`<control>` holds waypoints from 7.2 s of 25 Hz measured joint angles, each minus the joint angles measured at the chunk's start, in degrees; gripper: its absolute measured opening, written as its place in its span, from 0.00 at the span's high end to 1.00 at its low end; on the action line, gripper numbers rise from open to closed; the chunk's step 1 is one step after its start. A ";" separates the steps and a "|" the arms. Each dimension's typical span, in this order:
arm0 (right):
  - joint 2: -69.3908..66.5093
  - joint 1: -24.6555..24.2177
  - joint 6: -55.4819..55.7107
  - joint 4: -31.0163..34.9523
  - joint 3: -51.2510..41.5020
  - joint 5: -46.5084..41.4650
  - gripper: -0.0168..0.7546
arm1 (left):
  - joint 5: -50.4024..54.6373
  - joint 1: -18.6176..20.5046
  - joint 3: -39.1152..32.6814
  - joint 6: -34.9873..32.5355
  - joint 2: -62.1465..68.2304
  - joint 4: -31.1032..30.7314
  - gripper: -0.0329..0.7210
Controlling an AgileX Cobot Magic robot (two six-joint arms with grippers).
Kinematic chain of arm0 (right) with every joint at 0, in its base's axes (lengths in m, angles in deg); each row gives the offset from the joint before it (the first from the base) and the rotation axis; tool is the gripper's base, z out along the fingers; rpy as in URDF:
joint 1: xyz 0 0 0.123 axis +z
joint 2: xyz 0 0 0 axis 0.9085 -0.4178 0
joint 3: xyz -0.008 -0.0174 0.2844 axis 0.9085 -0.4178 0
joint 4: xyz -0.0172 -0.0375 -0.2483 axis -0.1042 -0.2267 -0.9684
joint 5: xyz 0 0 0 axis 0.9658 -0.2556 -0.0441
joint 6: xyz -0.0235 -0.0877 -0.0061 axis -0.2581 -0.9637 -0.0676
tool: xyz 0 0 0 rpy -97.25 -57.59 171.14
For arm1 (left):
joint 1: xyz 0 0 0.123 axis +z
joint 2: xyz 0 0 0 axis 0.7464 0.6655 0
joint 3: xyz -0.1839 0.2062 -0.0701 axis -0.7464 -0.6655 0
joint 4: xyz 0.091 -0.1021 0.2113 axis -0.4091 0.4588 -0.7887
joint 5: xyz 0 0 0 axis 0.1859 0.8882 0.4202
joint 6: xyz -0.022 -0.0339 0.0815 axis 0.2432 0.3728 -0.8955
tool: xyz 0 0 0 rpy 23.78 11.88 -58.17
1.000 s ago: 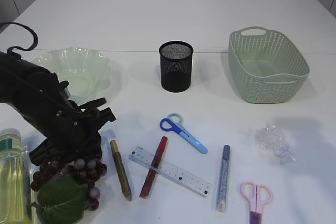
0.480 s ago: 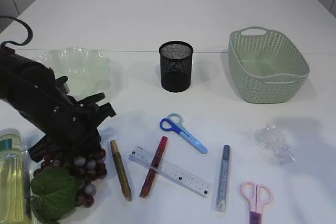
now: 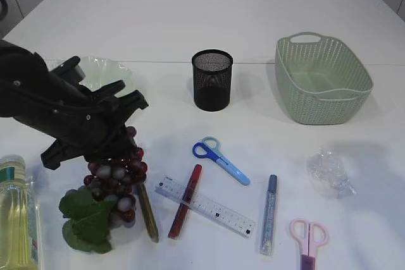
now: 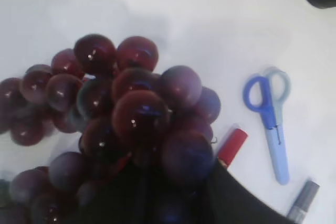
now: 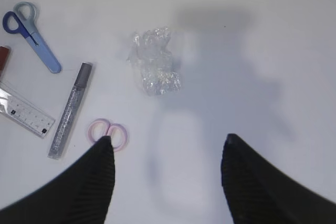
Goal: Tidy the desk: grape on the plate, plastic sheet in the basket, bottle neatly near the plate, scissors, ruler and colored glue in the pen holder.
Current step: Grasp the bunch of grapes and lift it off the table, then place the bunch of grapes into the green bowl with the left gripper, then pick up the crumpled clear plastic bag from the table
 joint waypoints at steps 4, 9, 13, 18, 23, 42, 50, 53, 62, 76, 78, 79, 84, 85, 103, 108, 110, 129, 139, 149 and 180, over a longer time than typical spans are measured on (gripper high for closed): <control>0.00 0.00 -0.09 0.00 0.00 0.00 0.33 | -0.10 -0.60 -0.12 0.00 -2.80 -0.76 0.78; 0.00 0.00 -0.20 0.00 0.00 0.00 0.33 | -0.78 -0.60 -0.12 0.00 -8.43 -4.76 0.78; 0.00 0.00 -0.20 0.00 0.00 0.00 0.33 | -3.66 -0.60 0.11 0.00 -12.98 -8.13 0.79; 0.00 0.00 -0.20 0.04 0.00 0.00 0.33 | -3.75 1.80 5.32 0.00 -14.94 -12.77 0.79; 0.00 0.00 -0.20 0.04 0.00 -0.04 0.33 | -3.75 7.01 11.94 0.00 -14.57 -16.36 0.79; -2.41 0.00 -0.20 0.13 0.00 -0.73 0.33 | -4.43 18.62 30.63 0.00 12.73 -21.18 0.79; -3.04 0.00 -0.20 0.48 0.00 -0.73 0.33 | -3.54 18.72 30.63 0.00 16.32 -24.14 0.62; -3.04 0.00 -0.20 0.48 0.00 -0.73 0.33 | -1.29 18.72 30.72 0.00 16.32 -24.14 0.35; -3.04 0.00 -0.20 0.58 0.00 -0.52 0.33 | 7.37 18.72 30.85 -6.79 10.85 -24.25 0.23; -3.04 0.00 -0.20 5.77 0.00 -0.54 0.34 | 38.30 18.72 31.13 -52.25 0.21 -4.29 0.30; -3.08 0.00 -0.20 6.43 0.15 -0.54 0.34 | 39.18 18.72 30.61 -53.75 -0.94 -3.17 0.33; -3.18 0.00 -0.20 6.53 0.46 -0.92 0.34 | 39.30 18.72 30.04 -54.11 -1.97 -2.78 0.34; -5.94 0.00 -0.11 6.53 5.41 -3.99 0.34 | 38.67 18.72 21.34 -54.65 -8.37 -2.67 0.37; -6.69 0.00 -0.11 6.53 6.69 -4.59 0.35 | 38.38 18.72 18.63 -54.65 -10.00 -2.67 0.37; -32.63 12.98 2.78 -4.46 13.75 0.33 0.39 | 42.38 18.72 1.62 -54.86 -33.14 0.00 0.38; -39.06 12.98 2.78 -6.09 13.88 4.42 0.24 | 43.11 18.72 1.62 -54.86 -33.30 0.00 0.38; -40.90 12.98 2.78 -7.25 13.88 5.94 0.22 | 43.38 18.72 1.62 -54.86 -33.30 0.30 0.38; -51.69 12.98 6.26 -12.34 14.63 14.99 0.21 | 43.51 18.72 1.51 -54.86 -33.30 0.30 0.38; -53.33 12.98 6.86 -12.48 15.66 15.47 0.38 | 43.51 18.72 1.51 -54.86 -33.30 0.41 0.38; -53.33 12.98 7.09 -12.48 15.66 15.47 0.71 | 43.33 18.72 1.51 -54.86 -33.30 0.41 0.38; -37.92 12.40 2.02 -5.82 26.11 4.47 0.77 | 42.27 18.72 1.51 -54.90 -33.30 0.63 0.38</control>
